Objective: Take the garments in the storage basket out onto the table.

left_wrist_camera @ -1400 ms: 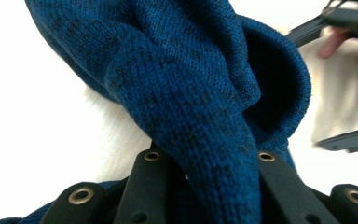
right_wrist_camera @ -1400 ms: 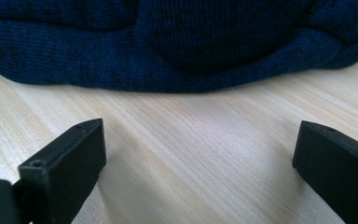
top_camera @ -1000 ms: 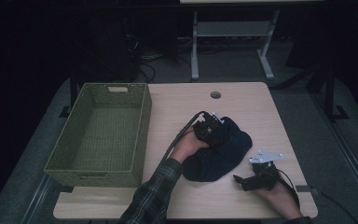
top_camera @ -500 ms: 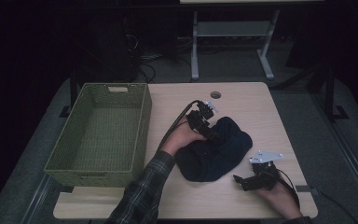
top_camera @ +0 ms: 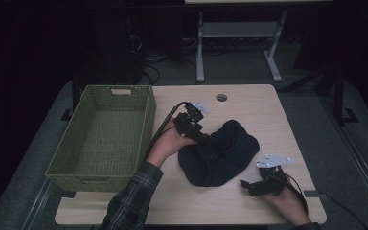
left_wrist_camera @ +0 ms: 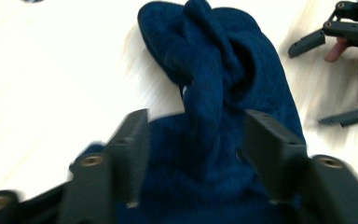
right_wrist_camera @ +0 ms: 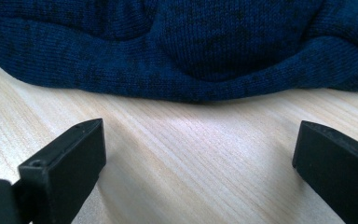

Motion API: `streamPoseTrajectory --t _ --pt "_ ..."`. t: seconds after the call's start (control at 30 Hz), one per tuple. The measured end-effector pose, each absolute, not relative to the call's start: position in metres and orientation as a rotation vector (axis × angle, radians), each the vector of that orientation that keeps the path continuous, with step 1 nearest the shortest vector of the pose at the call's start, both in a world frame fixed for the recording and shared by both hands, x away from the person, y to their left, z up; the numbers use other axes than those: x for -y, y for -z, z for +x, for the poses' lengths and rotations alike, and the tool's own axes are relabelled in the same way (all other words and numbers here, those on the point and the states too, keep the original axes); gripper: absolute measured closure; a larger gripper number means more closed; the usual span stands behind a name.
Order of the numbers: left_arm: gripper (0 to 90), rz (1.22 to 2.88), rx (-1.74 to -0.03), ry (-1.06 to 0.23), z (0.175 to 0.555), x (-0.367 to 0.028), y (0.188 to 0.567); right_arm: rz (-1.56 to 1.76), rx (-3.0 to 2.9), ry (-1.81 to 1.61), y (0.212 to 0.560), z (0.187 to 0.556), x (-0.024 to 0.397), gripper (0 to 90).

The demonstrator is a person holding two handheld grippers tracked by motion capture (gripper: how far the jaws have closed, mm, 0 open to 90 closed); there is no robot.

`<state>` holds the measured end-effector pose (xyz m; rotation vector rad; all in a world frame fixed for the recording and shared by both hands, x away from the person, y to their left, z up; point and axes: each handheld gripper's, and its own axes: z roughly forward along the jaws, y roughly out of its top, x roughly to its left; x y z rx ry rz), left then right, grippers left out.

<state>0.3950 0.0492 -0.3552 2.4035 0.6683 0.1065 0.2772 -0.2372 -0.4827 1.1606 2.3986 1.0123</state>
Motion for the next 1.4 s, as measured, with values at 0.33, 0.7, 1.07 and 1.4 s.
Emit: streamPoseTrajectory --t 0.33,0.7,1.07,1.4 --pt "85.4 2.458 -0.711 -0.119 0.359 -0.058 0.377 1.157 -2.401 -1.014 0.483 0.277 0.237 2.3" --pt "89.9 2.509 -0.8 -0.108 0.346 -0.072 0.418 1.128 -2.414 -1.018 0.483 0.277 0.237 2.3" --pt "90.0 2.541 -0.802 -0.033 0.344 -0.074 0.445 1.132 -2.418 -1.023 0.483 0.275 0.237 2.4" --pt "90.0 2.513 -0.757 -0.005 0.321 -0.087 0.448 1.136 -2.426 -0.998 0.479 0.275 0.24 7.2"
